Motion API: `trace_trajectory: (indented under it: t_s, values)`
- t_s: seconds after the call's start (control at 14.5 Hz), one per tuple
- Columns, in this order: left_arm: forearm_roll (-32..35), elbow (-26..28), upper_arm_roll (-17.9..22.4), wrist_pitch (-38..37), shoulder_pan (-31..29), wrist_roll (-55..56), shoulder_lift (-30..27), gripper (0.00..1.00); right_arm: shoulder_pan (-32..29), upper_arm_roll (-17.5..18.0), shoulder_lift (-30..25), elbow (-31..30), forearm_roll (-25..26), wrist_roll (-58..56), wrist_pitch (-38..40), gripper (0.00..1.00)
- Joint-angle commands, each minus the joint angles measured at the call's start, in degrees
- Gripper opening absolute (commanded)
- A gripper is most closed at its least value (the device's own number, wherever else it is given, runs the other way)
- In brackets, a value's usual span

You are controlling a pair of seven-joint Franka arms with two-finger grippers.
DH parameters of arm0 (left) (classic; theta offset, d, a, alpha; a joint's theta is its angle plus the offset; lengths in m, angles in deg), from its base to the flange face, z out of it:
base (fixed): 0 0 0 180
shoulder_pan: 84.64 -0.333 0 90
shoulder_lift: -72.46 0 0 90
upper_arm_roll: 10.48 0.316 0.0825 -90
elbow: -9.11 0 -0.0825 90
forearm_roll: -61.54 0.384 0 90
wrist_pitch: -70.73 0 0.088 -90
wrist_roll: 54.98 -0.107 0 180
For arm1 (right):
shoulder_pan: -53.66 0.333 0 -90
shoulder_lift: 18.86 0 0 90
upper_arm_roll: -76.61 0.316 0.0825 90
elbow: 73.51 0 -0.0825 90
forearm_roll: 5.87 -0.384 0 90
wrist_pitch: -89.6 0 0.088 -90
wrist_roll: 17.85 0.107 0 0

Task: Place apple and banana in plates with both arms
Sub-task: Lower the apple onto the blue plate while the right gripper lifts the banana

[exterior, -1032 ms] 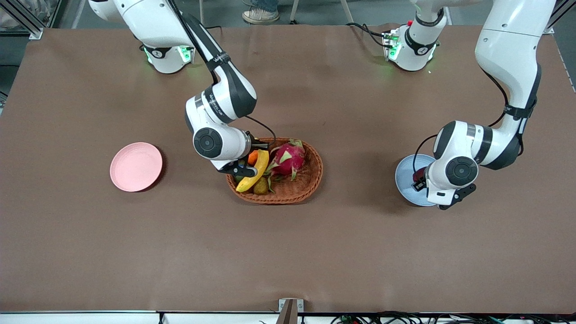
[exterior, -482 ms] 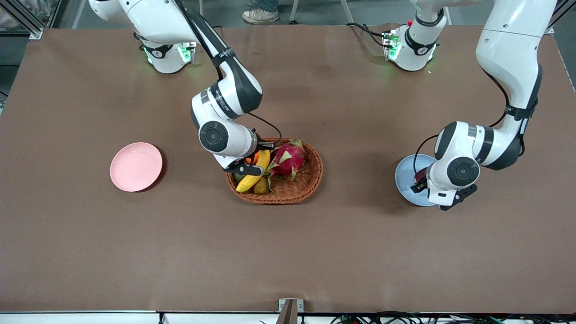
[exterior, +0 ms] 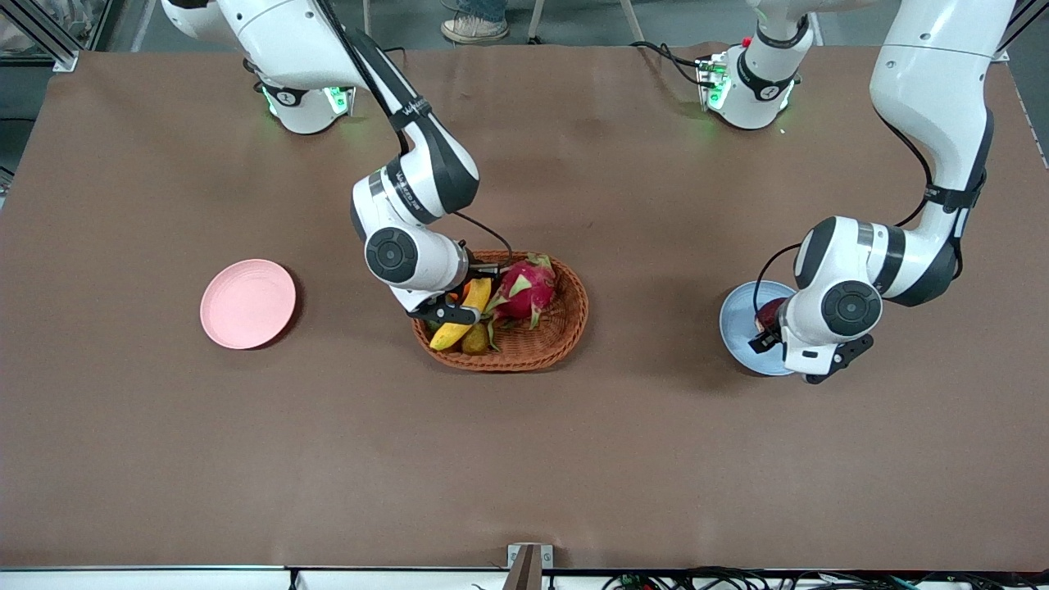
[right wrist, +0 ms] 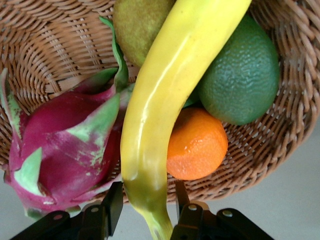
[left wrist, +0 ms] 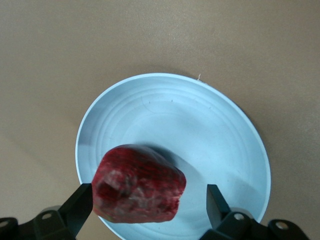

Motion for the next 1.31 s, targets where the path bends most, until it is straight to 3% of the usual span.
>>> trace_trajectory:
  t_s: [0.0,0.41,0.69,1.1,1.24]
  values:
    - [-0.67,0.26,-0.45,-0.39,-0.45,-0.07,-0.76,1.00,0.75,-0.39,0.82,-0.08,-0.11,-0.68,-1.30,0.50]
    - [-0.76,0.26,-0.45,-0.39,-0.45,-0.07,-0.76,1.00,1.89,-0.39,0.82,-0.08,-0.11,-0.68,-1.39,0.49]
    - [-0.76,0.18,-0.45,-0.39,-0.36,0.36,-1.03,1.00,1.46,-0.39,0.82,0.00,-0.02,-0.77,-1.39,0.23]
    - [-0.85,0.18,-0.54,-0.39,-0.36,0.45,-1.03,1.00,1.10,-1.26,-0.32,0.00,1.03,-0.51,-1.22,0.18]
    - [-0.93,0.18,-0.88,-0.47,-0.19,0.72,-2.07,1.00,1.10,-3.28,-3.64,-0.08,1.12,-0.51,0.01,0.18]
